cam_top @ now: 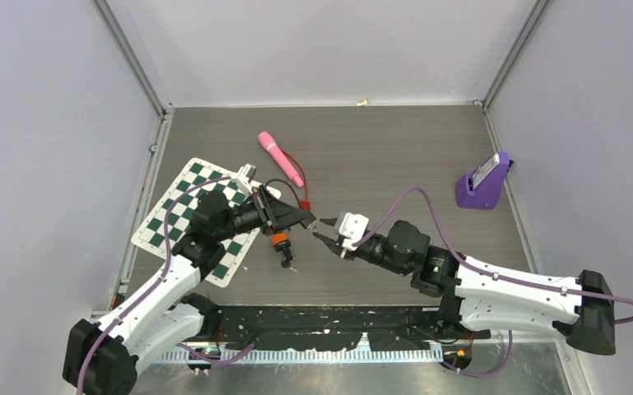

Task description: Unlock with the key

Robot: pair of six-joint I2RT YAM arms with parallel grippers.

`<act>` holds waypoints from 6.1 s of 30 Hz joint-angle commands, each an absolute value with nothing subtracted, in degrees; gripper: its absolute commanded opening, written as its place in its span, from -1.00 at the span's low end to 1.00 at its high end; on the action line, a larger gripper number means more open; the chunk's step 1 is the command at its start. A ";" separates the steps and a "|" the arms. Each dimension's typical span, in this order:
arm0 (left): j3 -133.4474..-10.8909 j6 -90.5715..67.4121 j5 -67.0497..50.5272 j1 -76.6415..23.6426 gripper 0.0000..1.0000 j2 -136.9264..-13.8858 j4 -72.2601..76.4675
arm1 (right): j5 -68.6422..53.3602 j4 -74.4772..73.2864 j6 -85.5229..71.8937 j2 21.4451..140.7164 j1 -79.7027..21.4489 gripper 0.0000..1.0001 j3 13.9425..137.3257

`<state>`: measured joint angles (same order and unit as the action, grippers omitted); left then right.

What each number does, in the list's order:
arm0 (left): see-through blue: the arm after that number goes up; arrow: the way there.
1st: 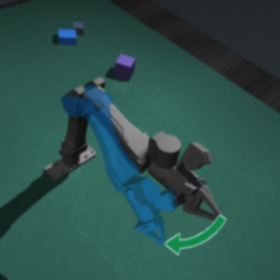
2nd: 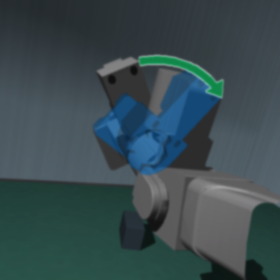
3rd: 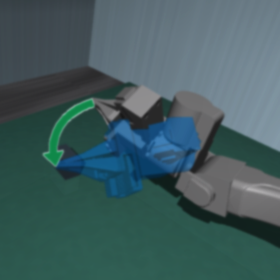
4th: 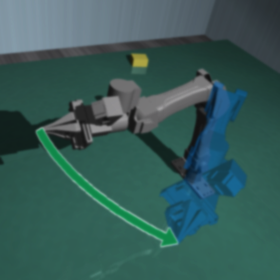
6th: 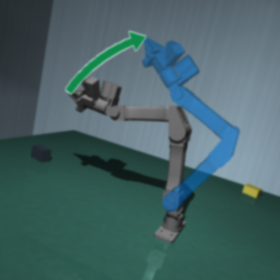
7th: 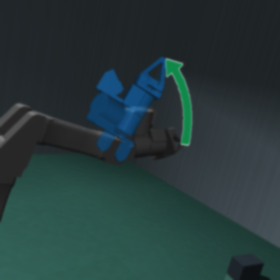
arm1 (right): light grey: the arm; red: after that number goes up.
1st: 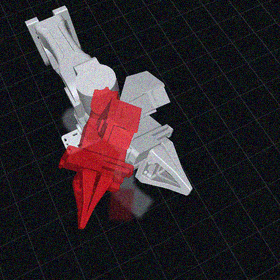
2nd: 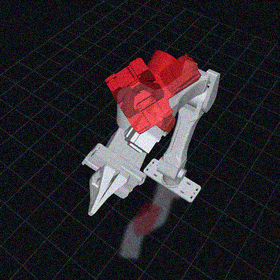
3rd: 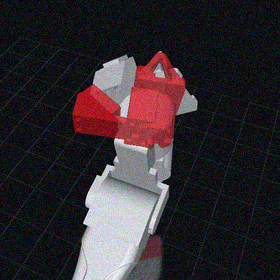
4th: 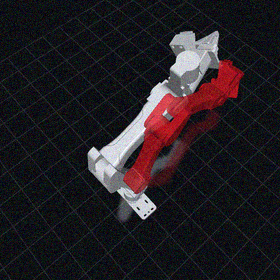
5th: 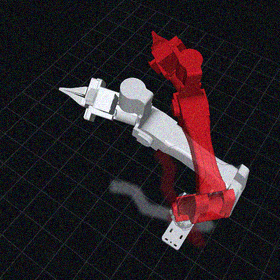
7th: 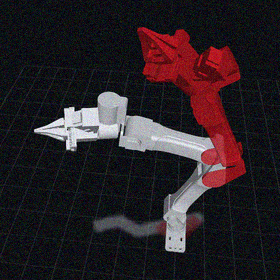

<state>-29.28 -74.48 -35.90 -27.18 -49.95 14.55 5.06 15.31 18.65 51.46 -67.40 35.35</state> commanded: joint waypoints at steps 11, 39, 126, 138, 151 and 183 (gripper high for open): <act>-33.69 -74.06 -37.13 -26.85 -1.00 -49.23 14.13 | 11.16 10.90 27.41 56.97 -72.15 -0.29 41.57; -32.58 -74.25 -36.84 -26.89 -1.00 -46.60 14.95 | 35.57 20.95 33.31 64.26 -80.09 -0.89 39.14; -25.39 -71.58 -22.99 -26.12 0.45 -39.64 13.39 | 19.77 26.22 0.50 61.15 -69.64 -0.90 37.70; -26.78 -73.63 -23.13 -26.10 -0.17 -41.86 14.59 | 19.83 27.61 0.06 61.15 -70.10 -0.90 36.50; -34.59 -65.79 -20.27 -19.36 -1.00 -42.31 1.51 | 14.63 17.29 1.94 53.14 -70.29 -0.90 32.79; -37.40 -73.10 -37.62 -16.63 -1.00 -46.84 13.04 | 14.98 32.90 -3.83 53.57 -67.27 0.59 31.27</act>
<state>-37.76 -72.16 -34.02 -14.59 -49.34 6.92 14.68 24.49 -2.02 49.78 -68.62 26.02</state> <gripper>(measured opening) 0.060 0.776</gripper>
